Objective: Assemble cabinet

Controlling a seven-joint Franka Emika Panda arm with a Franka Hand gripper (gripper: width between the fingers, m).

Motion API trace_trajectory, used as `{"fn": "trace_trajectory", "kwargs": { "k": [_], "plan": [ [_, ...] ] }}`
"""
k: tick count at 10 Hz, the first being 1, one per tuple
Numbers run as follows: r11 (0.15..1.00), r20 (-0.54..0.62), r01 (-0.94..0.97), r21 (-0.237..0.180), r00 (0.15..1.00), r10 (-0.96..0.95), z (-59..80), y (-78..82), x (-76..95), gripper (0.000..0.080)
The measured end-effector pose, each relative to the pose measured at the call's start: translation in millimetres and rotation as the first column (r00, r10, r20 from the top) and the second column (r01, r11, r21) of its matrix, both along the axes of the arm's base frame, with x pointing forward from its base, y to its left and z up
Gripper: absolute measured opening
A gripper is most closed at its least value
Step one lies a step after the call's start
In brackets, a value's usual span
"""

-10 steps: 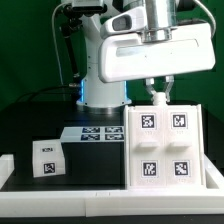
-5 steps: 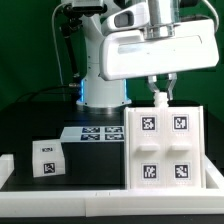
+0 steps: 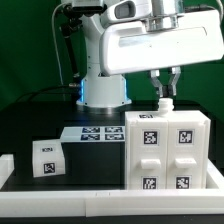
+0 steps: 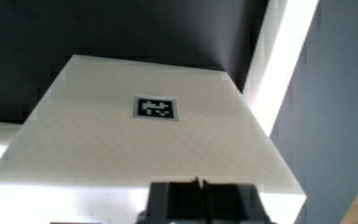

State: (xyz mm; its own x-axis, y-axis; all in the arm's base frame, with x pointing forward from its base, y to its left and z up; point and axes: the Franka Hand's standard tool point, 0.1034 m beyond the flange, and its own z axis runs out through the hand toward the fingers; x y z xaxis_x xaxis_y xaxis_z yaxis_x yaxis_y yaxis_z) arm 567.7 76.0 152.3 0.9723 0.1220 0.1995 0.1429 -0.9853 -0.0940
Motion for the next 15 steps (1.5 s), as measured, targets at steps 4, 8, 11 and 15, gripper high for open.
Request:
{"fn": "trace_trajectory", "kwargs": {
  "k": [4, 8, 11, 15],
  "plan": [
    [0.999, -0.015, -0.031, -0.03, 0.999, 0.03, -28.5, -19.2, -40.9, 0.0436],
    [0.987, -0.005, -0.119, -0.107, 0.993, 0.119, -58.2, -104.2, -88.1, 0.078],
    [0.985, -0.047, -0.136, -0.108, 0.99, 0.131, -63.1, -153.4, -86.4, 0.0797],
    [0.985, -0.052, -0.141, -0.103, 0.989, 0.136, -61.5, -151.6, -82.7, 0.0797]
  ]
}}
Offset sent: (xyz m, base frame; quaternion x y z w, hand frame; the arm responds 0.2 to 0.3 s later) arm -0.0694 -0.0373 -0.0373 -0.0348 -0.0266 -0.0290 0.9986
